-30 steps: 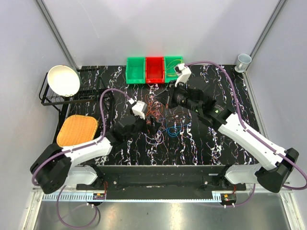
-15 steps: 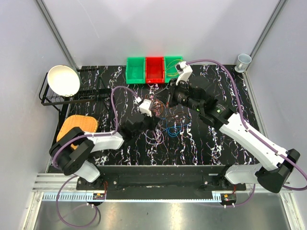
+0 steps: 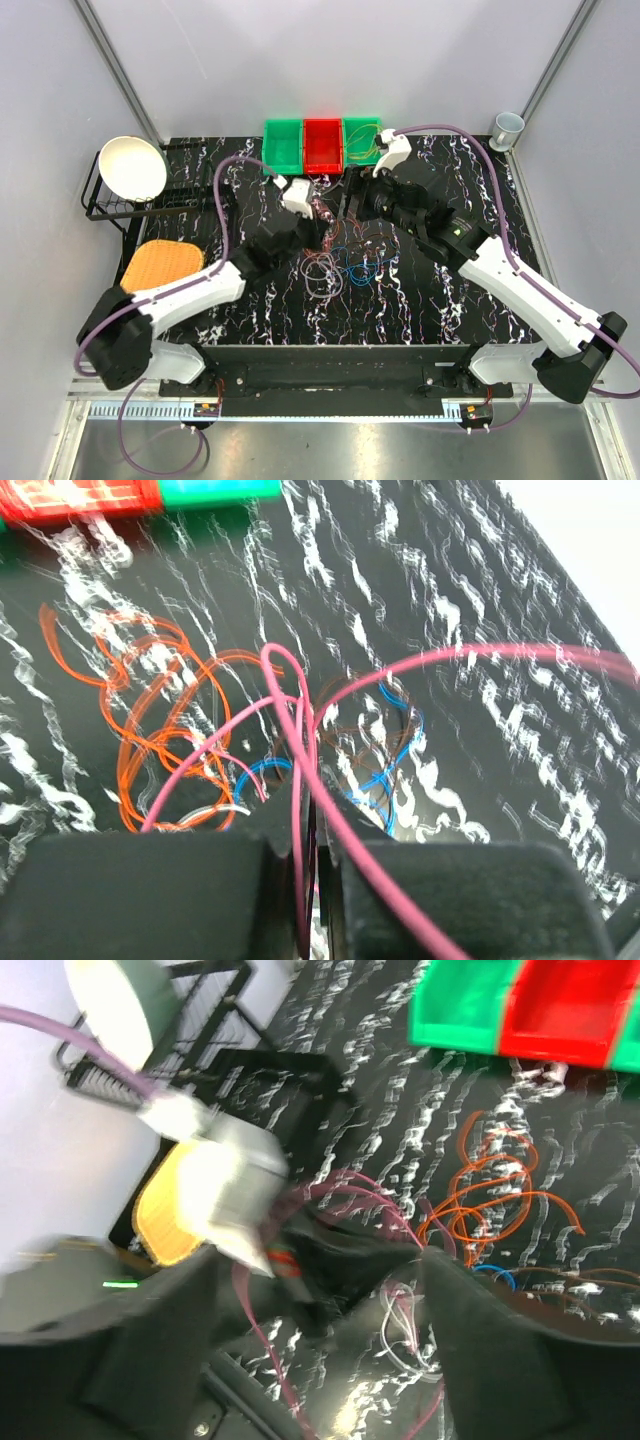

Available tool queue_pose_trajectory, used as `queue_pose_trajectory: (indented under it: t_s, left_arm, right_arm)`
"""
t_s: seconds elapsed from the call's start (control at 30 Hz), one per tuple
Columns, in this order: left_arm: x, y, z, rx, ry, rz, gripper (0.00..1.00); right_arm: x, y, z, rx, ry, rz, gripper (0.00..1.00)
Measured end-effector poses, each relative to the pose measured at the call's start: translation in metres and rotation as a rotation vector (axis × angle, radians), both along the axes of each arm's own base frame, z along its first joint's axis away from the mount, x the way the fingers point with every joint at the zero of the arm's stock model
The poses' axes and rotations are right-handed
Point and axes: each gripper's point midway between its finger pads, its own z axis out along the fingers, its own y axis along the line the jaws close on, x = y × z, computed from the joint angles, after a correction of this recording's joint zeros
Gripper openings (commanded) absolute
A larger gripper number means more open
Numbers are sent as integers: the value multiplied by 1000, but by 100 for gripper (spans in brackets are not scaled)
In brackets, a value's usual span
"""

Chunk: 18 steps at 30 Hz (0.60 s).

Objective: Untangle the cables

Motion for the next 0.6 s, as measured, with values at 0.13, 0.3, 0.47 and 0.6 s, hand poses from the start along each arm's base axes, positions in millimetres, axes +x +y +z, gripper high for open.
queue_pose_trajectory:
  t_s: [0.13,0.3,0.47,0.6]
  left_arm:
    - [9,8,62,14,-40,58,0]
    - [13,25,123,32,-78,127,0]
    - [17,43,160,55,-97,192,0]
    - [20,55,156,86,-71,223,0]
  right_arm:
    - [8,-9,-10,-24,13,-69,100]
    - [10,-17,-42,-64,72,-124,100]
    - [-1,-30,-91,-100,181,-167,100]
    - [-13,-35,-114,-95,232,-163,96]
